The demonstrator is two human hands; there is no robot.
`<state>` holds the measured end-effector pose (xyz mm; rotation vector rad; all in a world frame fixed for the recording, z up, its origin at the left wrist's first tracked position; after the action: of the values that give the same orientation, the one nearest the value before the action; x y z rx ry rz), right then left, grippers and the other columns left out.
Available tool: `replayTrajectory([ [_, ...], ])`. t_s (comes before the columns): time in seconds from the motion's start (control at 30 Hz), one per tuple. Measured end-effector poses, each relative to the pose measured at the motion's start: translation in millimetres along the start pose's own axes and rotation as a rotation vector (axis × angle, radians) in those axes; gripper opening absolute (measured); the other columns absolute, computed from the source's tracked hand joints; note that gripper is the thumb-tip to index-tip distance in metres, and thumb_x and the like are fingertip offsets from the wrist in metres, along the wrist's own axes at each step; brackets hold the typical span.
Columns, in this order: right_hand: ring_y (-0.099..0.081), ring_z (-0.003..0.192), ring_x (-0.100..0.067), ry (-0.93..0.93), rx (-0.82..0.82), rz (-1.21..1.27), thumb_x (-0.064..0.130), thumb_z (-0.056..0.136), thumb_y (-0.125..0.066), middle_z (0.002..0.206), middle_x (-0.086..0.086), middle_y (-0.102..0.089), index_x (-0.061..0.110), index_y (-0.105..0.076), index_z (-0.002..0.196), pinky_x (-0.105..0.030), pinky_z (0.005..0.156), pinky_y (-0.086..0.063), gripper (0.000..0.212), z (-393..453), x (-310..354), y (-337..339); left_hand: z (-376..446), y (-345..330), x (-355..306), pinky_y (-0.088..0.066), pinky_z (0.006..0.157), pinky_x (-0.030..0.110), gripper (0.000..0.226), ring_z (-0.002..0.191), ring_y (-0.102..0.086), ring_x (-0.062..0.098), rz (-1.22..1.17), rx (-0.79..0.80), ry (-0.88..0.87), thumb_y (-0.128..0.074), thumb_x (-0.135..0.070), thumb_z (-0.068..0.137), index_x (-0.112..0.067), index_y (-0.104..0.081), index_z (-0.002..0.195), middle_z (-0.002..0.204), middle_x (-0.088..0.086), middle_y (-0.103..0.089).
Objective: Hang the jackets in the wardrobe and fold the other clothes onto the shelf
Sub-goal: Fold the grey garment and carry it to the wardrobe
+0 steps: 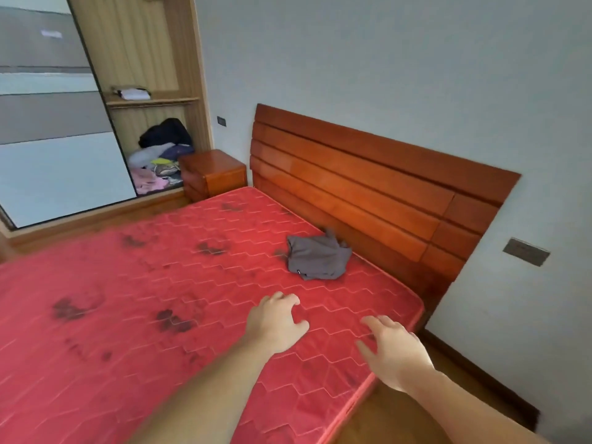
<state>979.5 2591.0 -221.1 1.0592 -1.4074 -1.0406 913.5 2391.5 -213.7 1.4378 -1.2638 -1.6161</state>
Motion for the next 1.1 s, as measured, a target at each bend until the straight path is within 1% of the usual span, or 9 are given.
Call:
replayTrajectory([
  [0.2, -0.047, 0.125, -0.019, -0.005, 0.049, -0.052, 0.047, 0.096, -0.043, 0.136, 0.006, -0.049, 0.029, -0.04, 0.141, -0.04, 0.102, -0.039, 0.049, 138, -65, 12, 129, -29, -28, -0.045, 0.095, 0.036, 0.051, 0.121, -0.048, 0.018, -0.022, 0.045, 0.039, -0.054, -0.049, 0.086, -0.032, -0.051, 0.133, 0.13, -0.007, -0.053],
  [0.37, -0.051, 0.123, -0.021, 0.054, 0.089, -0.081, 0.048, 0.094, -0.043, 0.134, 0.002, -0.051, 0.026, -0.043, 0.136, -0.041, 0.099, -0.043, 0.047, 268, -100, 5, 234, -44, -36, -0.043, 0.096, 0.038, 0.05, 0.122, -0.046, 0.02, -0.035, 0.054, 0.118, -0.053, -0.048, 0.085, -0.03, -0.051, 0.132, 0.132, -0.006, -0.052],
  [0.5, -0.053, 0.118, -0.024, 0.074, 0.159, -0.062, 0.046, 0.093, -0.045, 0.126, 0.001, -0.055, 0.026, -0.047, 0.127, -0.04, 0.094, -0.044, 0.04, 380, -132, -38, 313, -88, -31, -0.044, 0.096, 0.041, 0.05, 0.122, -0.046, 0.023, -0.019, 0.085, 0.258, -0.049, -0.049, 0.086, -0.029, -0.048, 0.132, 0.129, -0.002, -0.051],
  [0.7, -0.052, 0.121, -0.025, 0.092, 0.365, 0.02, 0.044, 0.093, -0.049, 0.133, -0.002, -0.052, 0.024, -0.045, 0.135, -0.04, 0.096, -0.044, 0.047, 518, -173, -144, 422, -184, -15, -0.042, 0.1, 0.042, 0.054, 0.126, -0.045, 0.022, -0.05, 0.19, 0.437, -0.049, -0.046, 0.087, -0.031, -0.041, 0.138, 0.135, -0.004, -0.048],
  [0.8, -0.045, 0.128, -0.026, 0.15, 0.397, -0.022, 0.042, 0.093, -0.052, 0.145, -0.002, -0.038, 0.024, -0.035, 0.143, -0.043, 0.097, -0.045, 0.056, 570, -185, -199, 464, -230, 2, -0.04, 0.102, 0.044, 0.058, 0.129, -0.043, 0.022, -0.039, 0.23, 0.484, -0.05, -0.045, 0.088, -0.034, -0.034, 0.142, 0.141, -0.006, -0.043],
  [0.87, -0.029, 0.138, -0.029, 0.162, 0.419, -0.038, 0.042, 0.09, -0.058, 0.157, -0.004, -0.014, 0.027, -0.02, 0.15, -0.047, 0.1, -0.044, 0.072, 600, -190, -240, 484, -264, 17, -0.04, 0.101, 0.044, 0.06, 0.13, -0.042, 0.023, -0.023, 0.248, 0.502, -0.051, -0.045, 0.088, -0.037, -0.03, 0.144, 0.144, -0.007, -0.04],
  [0.97, -0.007, 0.145, -0.038, 0.139, 0.489, -0.06, 0.046, 0.084, -0.069, 0.16, -0.006, 0.015, 0.035, 0.0, 0.153, -0.052, 0.103, -0.041, 0.098, 628, -195, -307, 497, -317, 37, -0.039, 0.102, 0.044, 0.063, 0.132, -0.04, 0.024, 0.006, 0.3, 0.532, -0.052, -0.044, 0.088, -0.034, -0.028, 0.146, 0.149, -0.006, -0.034],
  [1.03, -0.006, 0.145, -0.042, 0.139, 0.518, -0.089, 0.044, 0.081, -0.073, 0.159, -0.007, 0.018, 0.04, 0.002, 0.152, -0.052, 0.103, -0.04, 0.103, 637, -197, -344, 496, -349, 46, -0.039, 0.101, 0.043, 0.063, 0.132, -0.04, 0.024, 0.005, 0.34, 0.552, -0.052, -0.043, 0.089, -0.033, -0.028, 0.146, 0.149, -0.004, -0.033],
  [1.1, -0.017, 0.141, -0.042, 0.147, 0.499, -0.137, 0.035, 0.085, -0.071, 0.159, -0.009, 0.007, 0.039, -0.012, 0.15, -0.05, 0.099, -0.043, 0.088, 646, -197, -365, 488, -375, 55, -0.04, 0.101, 0.044, 0.063, 0.132, -0.04, 0.025, -0.001, 0.378, 0.563, -0.052, -0.045, 0.089, -0.034, -0.026, 0.146, 0.15, -0.004, -0.033],
])
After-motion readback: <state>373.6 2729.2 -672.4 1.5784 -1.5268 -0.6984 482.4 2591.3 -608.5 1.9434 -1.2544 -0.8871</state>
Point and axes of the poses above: each hand's wrist, its own z-axis towards the middle knuckle, its own y-axis out of the back of the hand, x = y × z, the point moved 10 cm from there along z, towards the middle knuckle
